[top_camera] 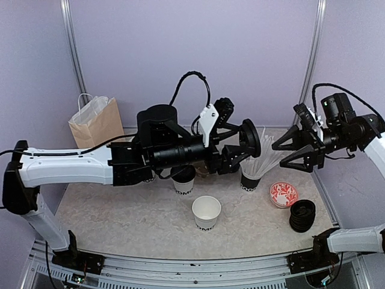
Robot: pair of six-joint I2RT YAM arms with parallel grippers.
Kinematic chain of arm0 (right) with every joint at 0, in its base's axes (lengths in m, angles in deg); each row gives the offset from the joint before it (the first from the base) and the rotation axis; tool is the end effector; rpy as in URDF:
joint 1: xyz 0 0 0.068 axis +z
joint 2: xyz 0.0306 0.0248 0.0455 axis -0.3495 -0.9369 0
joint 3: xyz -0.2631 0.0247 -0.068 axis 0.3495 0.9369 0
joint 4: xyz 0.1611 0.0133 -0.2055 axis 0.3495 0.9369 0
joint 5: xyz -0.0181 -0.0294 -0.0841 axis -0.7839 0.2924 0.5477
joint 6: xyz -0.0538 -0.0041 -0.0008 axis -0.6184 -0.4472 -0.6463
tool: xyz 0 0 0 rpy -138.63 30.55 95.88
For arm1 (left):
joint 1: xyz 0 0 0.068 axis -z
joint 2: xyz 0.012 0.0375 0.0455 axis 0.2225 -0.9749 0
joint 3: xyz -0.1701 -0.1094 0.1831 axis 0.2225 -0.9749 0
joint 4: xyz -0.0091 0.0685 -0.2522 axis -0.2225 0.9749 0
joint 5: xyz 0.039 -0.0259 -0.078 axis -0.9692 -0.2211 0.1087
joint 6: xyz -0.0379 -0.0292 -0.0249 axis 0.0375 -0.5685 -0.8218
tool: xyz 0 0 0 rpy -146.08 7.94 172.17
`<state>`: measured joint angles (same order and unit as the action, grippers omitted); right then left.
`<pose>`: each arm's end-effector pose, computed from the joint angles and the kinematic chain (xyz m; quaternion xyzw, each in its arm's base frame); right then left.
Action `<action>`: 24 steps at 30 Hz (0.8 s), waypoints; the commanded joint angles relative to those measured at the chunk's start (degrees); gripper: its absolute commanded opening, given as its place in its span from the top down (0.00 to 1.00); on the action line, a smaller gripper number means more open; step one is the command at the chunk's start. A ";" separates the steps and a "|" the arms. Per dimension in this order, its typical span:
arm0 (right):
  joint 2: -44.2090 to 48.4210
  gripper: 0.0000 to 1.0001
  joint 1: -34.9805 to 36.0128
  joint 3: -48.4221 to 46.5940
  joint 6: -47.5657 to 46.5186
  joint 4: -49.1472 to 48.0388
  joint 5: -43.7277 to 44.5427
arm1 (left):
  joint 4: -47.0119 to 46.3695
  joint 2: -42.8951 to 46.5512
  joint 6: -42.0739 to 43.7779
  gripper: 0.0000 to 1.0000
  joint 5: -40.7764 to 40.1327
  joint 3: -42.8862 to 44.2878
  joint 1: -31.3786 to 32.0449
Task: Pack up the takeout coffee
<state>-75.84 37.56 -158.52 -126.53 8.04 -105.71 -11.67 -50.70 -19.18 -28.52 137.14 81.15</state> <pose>0.1553 0.0819 0.3969 -0.5384 0.6007 0.4461 0.3875 0.1457 -0.3756 0.3710 0.4473 0.5326 -0.4016 0.5958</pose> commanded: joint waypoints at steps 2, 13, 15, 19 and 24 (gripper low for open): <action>1.46 0.37 0.97 8.75 -0.66 -7.65 9.46 | 32.85 6.96 -1.67 0.35 -5.16 3.94 0.23; -2.53 0.40 11.08 17.74 -2.32 -15.32 21.48 | 74.32 1.96 -8.72 0.36 -13.59 17.09 -0.56; -3.60 0.40 12.32 18.59 -2.80 -15.99 22.06 | 76.88 0.12 -9.26 0.37 -12.75 17.91 -0.65; -4.99 0.41 12.86 20.93 -2.85 -18.19 20.52 | 78.82 -3.73 -9.07 0.37 -11.84 19.58 -0.75; -5.04 0.41 12.87 23.50 -3.04 -19.33 19.09 | 81.95 -9.74 -8.19 0.38 -12.78 24.81 -0.75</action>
<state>-81.31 49.71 -136.92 -128.94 -8.90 -85.66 65.57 -57.48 -27.40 -40.63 157.03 80.69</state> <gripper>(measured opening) 0.588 0.698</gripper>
